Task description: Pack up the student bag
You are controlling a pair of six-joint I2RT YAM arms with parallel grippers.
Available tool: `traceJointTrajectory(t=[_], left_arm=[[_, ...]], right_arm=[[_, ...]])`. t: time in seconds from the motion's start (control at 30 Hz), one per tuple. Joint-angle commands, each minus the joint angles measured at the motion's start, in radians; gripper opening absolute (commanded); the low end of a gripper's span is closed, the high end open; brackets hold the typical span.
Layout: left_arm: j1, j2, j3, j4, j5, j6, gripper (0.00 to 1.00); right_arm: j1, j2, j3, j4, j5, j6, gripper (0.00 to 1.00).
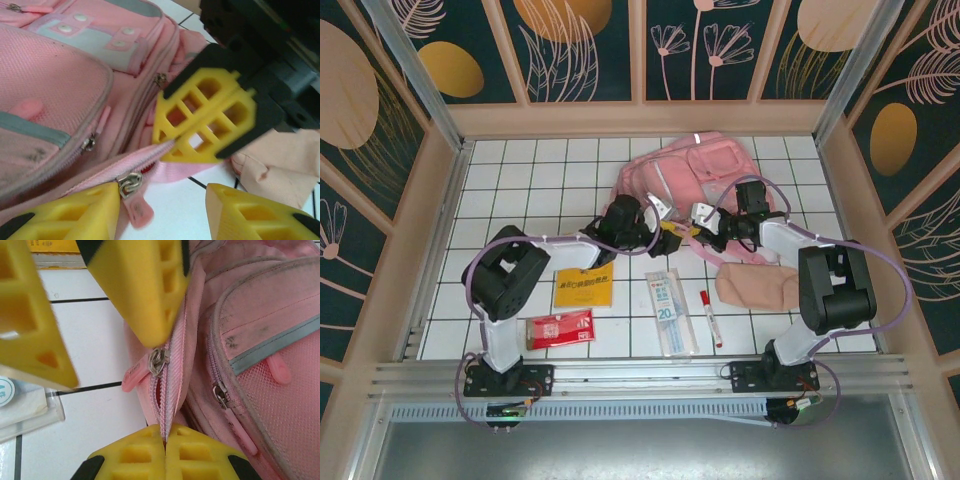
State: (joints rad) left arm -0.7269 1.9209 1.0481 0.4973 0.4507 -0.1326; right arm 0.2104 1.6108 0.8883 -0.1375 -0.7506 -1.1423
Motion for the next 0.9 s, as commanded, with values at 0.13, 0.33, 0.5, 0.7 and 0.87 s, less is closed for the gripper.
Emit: traceJointTrajectory(t=[0.13, 0.33, 0.5, 0.7, 0.87], left_arm=[[-0.017, 0.046, 0.041, 0.027, -0.148, -0.043, 0.42], [-0.022, 0.002, -0.036, 0.092, -0.197, -0.024, 0.03], [-0.011, -0.055, -0.041, 0.035, -0.197, 0.035, 0.00], [0.049, -0.136, -0.100, -0.006, -0.150, 0.055, 0.00], [0.107, -0.183, -0.151, -0.027, -0.184, 0.089, 0.00]], right_arm=[[0.023, -0.038, 0.021, 0.037, -0.096, 0.036, 0.00], [0.023, -0.040, 0.015, 0.018, -0.027, -0.001, 0.00], [0.006, -0.043, 0.011, 0.009, 0.002, -0.015, 0.00], [-0.002, -0.052, -0.009, 0.020, 0.037, -0.028, 0.00], [0.000, -0.054, -0.022, 0.033, 0.051, -0.033, 0.00]])
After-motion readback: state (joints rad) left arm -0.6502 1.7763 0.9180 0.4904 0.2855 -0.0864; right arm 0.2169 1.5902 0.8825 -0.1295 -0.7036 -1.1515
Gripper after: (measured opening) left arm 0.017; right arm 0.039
